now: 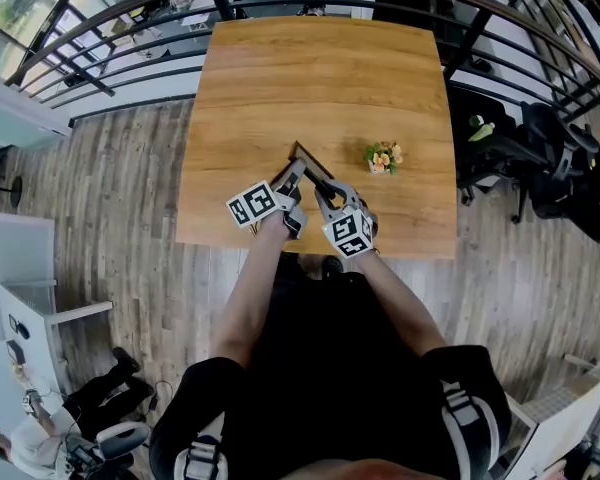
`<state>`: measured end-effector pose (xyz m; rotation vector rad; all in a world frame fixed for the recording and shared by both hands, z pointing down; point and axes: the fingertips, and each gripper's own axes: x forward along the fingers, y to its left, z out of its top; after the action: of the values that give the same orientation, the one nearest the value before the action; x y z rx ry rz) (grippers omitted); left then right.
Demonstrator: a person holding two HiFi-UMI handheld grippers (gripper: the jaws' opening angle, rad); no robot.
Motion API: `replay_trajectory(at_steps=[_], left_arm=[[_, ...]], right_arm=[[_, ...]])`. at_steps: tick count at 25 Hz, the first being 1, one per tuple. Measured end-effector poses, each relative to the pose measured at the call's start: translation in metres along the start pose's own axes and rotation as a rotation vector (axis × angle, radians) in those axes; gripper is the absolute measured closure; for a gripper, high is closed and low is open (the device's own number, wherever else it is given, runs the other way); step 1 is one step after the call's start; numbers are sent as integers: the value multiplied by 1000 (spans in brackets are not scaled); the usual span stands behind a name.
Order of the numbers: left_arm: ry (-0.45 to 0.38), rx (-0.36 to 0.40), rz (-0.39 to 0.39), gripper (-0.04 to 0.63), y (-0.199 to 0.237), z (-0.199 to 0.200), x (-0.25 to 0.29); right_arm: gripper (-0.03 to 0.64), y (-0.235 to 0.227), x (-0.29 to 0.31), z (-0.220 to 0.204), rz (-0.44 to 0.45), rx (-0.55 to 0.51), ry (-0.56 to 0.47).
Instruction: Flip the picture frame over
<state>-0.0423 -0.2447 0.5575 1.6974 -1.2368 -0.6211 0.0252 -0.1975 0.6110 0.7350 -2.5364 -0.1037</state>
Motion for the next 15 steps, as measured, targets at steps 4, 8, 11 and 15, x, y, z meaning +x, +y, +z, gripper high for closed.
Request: replay_trajectory(at_steps=[4,8,11,15], left_arm=[[-27,43,-65,489,-7,12,-10],[-45,84,-98,486,-7,25,-23],[-51,97,-95,486,-1,31,-26],[-37,97,-68,486,14,33,-28]], right_arm=[[537,4,2,16,39,27,-55],[538,9,7,31,83,114,-97],[540,-2,12,29,83,231,-128],[541,-17,17,24,85,401,-166]])
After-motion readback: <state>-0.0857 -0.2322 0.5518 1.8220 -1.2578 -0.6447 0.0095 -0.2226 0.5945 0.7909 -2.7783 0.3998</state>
